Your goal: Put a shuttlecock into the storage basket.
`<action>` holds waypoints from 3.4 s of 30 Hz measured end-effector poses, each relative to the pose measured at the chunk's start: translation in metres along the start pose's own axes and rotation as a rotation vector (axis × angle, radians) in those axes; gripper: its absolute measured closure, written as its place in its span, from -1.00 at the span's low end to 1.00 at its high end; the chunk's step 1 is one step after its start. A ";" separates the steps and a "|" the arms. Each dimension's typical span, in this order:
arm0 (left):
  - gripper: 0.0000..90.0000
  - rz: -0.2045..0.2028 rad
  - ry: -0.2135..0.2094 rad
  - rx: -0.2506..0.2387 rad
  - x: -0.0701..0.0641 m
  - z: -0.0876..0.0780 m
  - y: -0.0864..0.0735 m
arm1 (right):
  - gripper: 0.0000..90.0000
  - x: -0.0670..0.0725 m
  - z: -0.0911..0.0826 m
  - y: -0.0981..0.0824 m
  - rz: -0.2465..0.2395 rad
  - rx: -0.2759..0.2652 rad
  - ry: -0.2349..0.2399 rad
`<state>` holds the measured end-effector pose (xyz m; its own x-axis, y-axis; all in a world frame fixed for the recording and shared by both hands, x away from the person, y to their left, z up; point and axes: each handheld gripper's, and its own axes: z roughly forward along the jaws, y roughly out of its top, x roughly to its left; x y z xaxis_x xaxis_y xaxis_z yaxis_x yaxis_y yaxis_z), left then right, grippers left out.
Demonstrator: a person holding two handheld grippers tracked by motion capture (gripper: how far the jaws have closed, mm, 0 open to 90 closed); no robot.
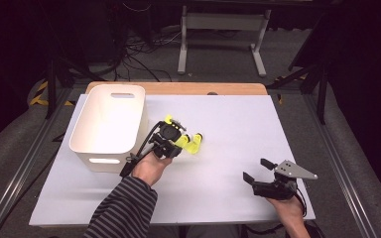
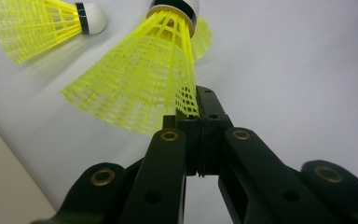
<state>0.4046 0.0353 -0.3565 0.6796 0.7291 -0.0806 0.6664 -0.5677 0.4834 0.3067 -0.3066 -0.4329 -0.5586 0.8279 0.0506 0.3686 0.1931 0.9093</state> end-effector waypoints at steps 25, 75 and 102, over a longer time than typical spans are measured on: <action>0.99 -0.023 0.019 0.017 0.017 -0.023 0.023 | -0.67 0.000 0.002 0.000 0.000 0.007 0.001; 0.99 -0.116 0.074 -0.017 0.064 -0.076 0.021 | -0.67 -0.003 0.008 0.001 -0.008 0.019 0.003; 0.99 -0.122 0.088 -0.026 0.071 -0.089 0.023 | -0.67 -0.002 0.008 0.001 -0.007 0.021 0.003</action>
<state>0.4407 0.1088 -0.2733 0.5640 0.8233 -0.0637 0.7334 -0.4640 0.4968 0.3142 -0.3043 -0.4356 -0.5638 0.8246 0.0454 0.3799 0.2101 0.9008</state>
